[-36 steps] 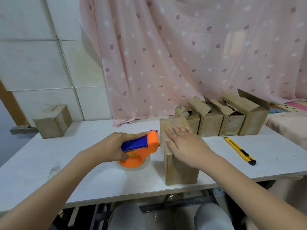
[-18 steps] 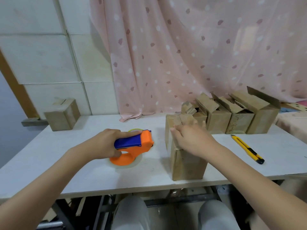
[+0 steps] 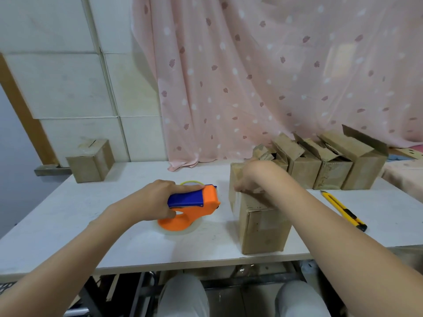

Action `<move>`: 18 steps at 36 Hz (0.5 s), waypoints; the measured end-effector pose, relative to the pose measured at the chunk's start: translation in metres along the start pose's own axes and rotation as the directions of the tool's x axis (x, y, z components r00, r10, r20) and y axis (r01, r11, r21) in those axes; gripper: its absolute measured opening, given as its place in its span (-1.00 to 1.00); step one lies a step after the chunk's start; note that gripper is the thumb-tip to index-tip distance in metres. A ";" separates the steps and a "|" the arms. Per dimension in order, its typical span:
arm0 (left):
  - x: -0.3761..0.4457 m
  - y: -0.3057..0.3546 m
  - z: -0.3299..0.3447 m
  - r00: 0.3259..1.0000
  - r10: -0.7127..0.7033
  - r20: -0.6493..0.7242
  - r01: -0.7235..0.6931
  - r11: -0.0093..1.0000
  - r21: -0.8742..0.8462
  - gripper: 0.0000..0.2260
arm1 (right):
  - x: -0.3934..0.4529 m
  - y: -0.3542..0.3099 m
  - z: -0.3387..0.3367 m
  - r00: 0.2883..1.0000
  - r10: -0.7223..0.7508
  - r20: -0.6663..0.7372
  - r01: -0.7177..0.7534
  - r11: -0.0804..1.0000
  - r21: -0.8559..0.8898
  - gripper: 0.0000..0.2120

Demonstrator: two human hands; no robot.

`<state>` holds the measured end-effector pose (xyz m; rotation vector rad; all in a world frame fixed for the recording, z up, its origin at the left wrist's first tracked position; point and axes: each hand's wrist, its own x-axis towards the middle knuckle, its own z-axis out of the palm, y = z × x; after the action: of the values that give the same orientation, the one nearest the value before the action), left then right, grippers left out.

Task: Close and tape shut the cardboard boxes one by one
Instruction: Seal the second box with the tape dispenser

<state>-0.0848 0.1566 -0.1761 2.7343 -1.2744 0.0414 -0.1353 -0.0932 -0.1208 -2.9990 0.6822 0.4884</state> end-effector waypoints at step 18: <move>-0.002 0.009 0.008 0.999 0.024 -0.029 -0.029 0.984 -0.173 -0.14 | -0.016 0.090 0.003 0.982 -0.134 0.135 -0.014 0.656 0.755 -0.40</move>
<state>-0.0937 0.1515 -0.1833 2.5618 -1.2441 -0.0290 -0.1878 -0.1673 -0.1151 -2.1388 0.5732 0.3409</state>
